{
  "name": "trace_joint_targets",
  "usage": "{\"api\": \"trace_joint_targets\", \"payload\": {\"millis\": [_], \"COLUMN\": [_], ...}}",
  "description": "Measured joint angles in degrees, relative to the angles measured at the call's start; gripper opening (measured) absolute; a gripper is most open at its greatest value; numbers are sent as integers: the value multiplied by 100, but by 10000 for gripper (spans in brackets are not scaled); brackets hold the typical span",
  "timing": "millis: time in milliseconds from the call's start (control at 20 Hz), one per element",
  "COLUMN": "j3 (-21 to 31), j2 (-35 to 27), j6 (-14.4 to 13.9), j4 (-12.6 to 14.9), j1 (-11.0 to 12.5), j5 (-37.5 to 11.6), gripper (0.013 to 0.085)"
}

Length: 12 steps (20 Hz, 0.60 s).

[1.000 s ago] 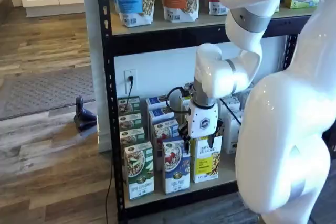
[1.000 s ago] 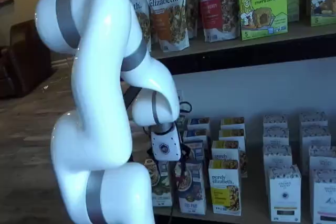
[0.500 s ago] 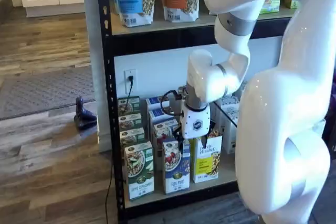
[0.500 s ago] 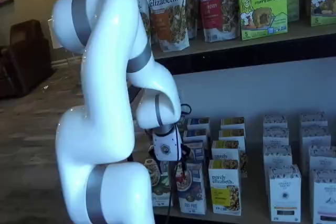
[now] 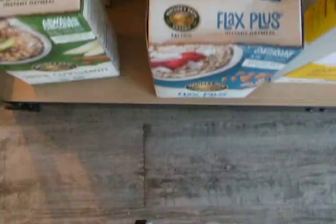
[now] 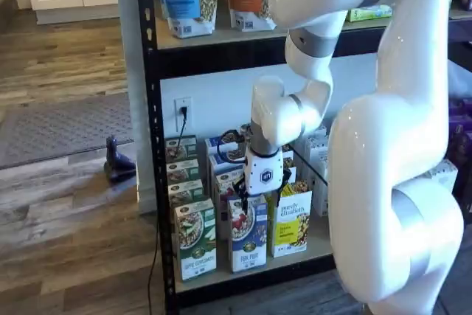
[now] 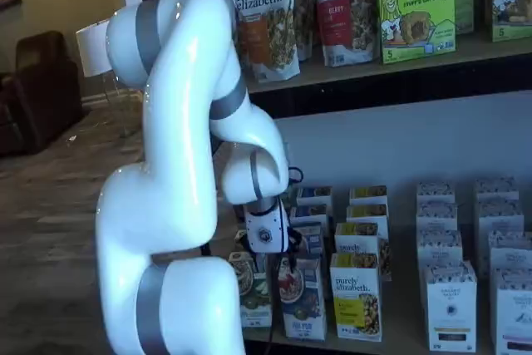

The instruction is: Pick up the blue and white box that is on the bottom shelf, the second box from the left

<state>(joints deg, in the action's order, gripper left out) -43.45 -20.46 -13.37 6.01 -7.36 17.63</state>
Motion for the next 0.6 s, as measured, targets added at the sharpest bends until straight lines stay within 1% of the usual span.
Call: {"api": "trace_joint_targets", "payload": {"millis": [50,200,350,450,600], "j3": [-109,-414,-789,-960,-1298], "j2": [-91,-334,-666,-819,-1076], "j6": [25,300,438,481,441], "j4": [-5,-265,-370,-396,-317], "j1": [18,44,83,103,135], "j5": [17,169,306,312,363], "gripper": [850,850,850,850,850]}}
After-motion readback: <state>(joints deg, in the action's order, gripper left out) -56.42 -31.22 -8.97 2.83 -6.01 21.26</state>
